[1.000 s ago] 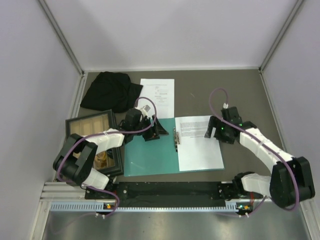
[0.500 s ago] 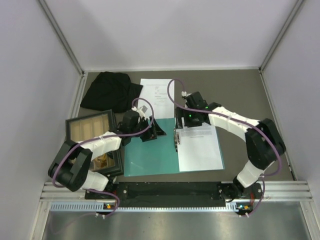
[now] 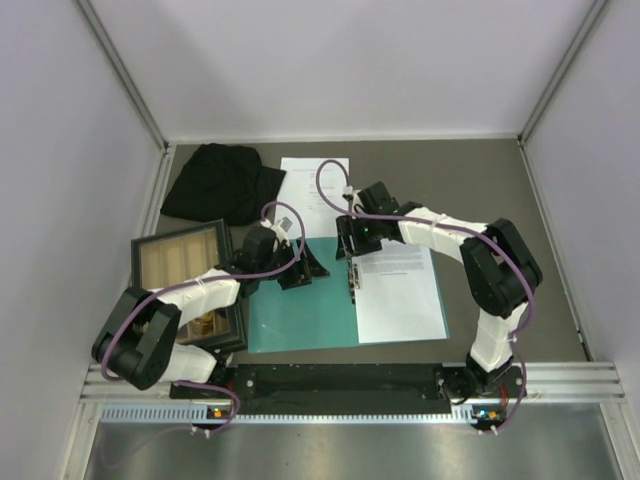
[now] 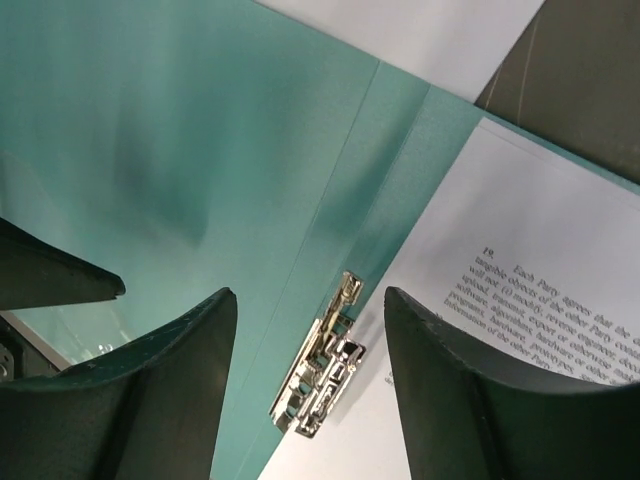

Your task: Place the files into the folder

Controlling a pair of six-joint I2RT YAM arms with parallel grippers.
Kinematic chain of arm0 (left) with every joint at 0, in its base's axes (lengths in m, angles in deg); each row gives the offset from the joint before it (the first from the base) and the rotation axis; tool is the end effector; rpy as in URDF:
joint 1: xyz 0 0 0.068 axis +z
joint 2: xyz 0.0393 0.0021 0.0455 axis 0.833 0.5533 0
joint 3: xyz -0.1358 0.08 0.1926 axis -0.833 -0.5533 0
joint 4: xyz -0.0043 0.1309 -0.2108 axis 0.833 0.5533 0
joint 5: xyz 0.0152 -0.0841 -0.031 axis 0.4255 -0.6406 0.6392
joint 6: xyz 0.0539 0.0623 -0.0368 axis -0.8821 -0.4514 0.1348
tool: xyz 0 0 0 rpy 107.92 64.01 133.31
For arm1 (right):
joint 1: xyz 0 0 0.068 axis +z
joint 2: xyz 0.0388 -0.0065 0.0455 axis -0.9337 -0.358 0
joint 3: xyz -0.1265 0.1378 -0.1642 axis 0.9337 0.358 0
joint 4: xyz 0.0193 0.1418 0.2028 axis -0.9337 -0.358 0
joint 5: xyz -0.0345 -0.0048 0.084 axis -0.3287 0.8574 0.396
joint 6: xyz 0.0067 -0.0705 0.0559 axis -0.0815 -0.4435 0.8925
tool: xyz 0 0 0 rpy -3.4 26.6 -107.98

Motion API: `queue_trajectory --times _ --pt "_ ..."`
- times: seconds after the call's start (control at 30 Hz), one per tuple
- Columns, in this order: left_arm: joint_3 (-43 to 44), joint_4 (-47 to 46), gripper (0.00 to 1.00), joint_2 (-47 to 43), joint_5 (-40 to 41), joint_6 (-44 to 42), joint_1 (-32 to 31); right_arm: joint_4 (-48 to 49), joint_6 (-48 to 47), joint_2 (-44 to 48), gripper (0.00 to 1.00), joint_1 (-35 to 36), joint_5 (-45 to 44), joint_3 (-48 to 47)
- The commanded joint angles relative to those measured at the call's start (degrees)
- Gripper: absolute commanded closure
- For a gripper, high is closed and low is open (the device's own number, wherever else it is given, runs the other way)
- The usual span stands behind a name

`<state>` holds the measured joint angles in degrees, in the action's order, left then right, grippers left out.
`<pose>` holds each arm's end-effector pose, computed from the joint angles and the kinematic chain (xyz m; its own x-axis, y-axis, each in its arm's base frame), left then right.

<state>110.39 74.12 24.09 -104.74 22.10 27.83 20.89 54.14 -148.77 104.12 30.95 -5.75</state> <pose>0.2369 -0.1676 0.1317 -0.8993 -0.2664 -0.3467 0.0972 0.6513 -0.7526 0.3064 0.2447 0.1332 -0.8595 -0.2280 -0.4575 -0.4333 0.7998 0.4154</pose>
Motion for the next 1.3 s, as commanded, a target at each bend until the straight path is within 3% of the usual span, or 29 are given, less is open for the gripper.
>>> queue_trajectory --times 0.0,0.33,0.63,1.27 --pt "0.5 -2.0 0.26 -0.5 -0.6 0.4 -0.2 2.8 -1.6 -2.0 0.39 0.8 2.0 -3.6" --pt "0.4 -1.2 0.26 -1.1 -0.3 0.1 -0.2 4.3 -1.0 -4.7 0.39 0.8 5.4 -4.7" --pt "-0.2 -1.5 0.26 -0.4 1.5 -0.3 -0.2 6.7 0.4 -3.4 0.53 0.7 9.4 -2.3" --pt "-1.6 -2.9 0.26 -0.6 3.4 1.4 -0.2 6.0 1.0 5.9 0.54 2.3 14.5 4.8"
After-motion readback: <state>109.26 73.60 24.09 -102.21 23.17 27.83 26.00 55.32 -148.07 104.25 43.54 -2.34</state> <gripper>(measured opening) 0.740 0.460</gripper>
